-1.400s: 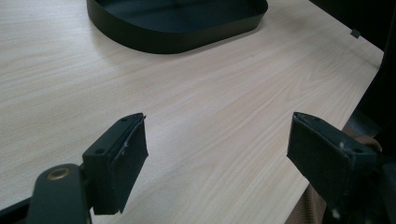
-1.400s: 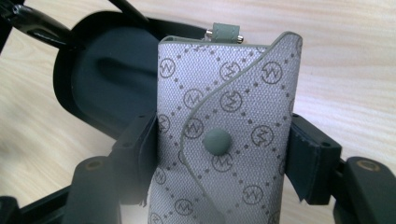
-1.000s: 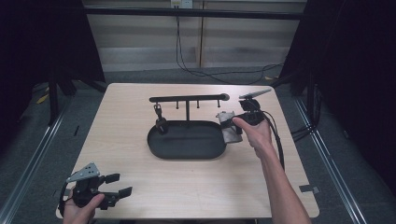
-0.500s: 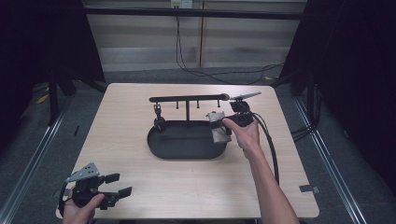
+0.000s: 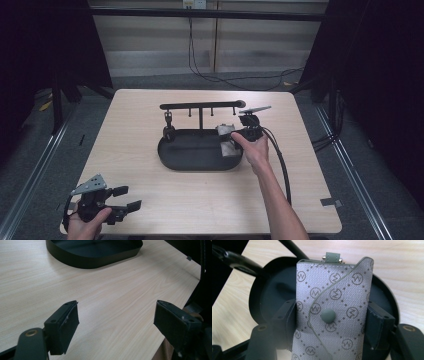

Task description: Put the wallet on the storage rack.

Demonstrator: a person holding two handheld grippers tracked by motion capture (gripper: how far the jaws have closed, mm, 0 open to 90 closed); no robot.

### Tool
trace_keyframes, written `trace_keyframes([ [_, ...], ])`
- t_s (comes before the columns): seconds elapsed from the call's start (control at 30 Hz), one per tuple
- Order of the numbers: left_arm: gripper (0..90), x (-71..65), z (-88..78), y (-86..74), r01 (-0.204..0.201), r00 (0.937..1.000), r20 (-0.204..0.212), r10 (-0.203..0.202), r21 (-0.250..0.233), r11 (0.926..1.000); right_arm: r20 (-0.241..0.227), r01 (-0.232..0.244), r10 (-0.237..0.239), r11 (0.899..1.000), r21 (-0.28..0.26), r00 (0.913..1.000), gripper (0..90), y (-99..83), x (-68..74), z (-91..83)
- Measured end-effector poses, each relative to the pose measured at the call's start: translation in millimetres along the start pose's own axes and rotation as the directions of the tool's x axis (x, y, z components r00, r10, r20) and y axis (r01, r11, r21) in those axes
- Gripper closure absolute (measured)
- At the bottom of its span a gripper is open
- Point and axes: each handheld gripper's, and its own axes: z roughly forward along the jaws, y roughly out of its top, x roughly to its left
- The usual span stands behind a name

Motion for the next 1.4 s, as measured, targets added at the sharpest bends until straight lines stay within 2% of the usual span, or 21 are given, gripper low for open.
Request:
trace_keyframes([
  [0.33,19.7,0.3,-0.7,0.2,-0.002,1.0,0.005,0.002,0.0,1.0,0.029,0.019,-0.02,0.999,0.043,0.9994,33.8,-5.6,1.0,22.1],
  [0.5,19.7,0.2,-1.4,0.4,-0.001,1.0,0.007,0.001,-0.004,1.0,0.072,0.036,-0.043,0.996,0.087,0.9965,33.7,-8.0,3.8,33.7],
  [0.73,19.7,0.3,-1.6,0.3,0.0,1.0,0.006,0.0,-0.006,1.0,0.085,0.033,-0.041,0.995,0.09,0.9955,33.3,-9.8,3.5,40.5],
  [0.83,19.7,0.5,-2.3,0.2,0.003,1.0,-0.002,-0.003,-0.013,0.9999,0.102,0.046,-0.057,0.993,0.106,0.9932,32.6,-10.9,3.6,44.1],
  [1.07,19.7,0.8,-2.5,0.3,0.005,1.0,0.001,-0.005,-0.014,0.9999,0.121,0.045,-0.057,0.994,0.095,0.9911,30.7,-12.2,3.6,49.2],
  [1.17,19.7,0.8,-2.3,0.3,0.004,1.0,0.003,-0.004,-0.013,0.9999,0.128,0.053,-0.063,0.995,0.084,0.9897,30.4,-12.0,4.0,48.8],
  [1.27,19.8,0.5,-1.9,0.4,0.001,1.0,0.004,-0.001,-0.011,0.9999,0.132,0.032,-0.041,0.997,0.074,0.9904,31.2,-11.5,3.8,46.5],
  [1.4,19.7,0.9,-1.8,0.3,0.002,1.0,0.003,-0.002,-0.009,1.0,0.135,0.04,-0.047,0.998,0.055,0.9897,28.8,-10.2,4.7,43.1],
])
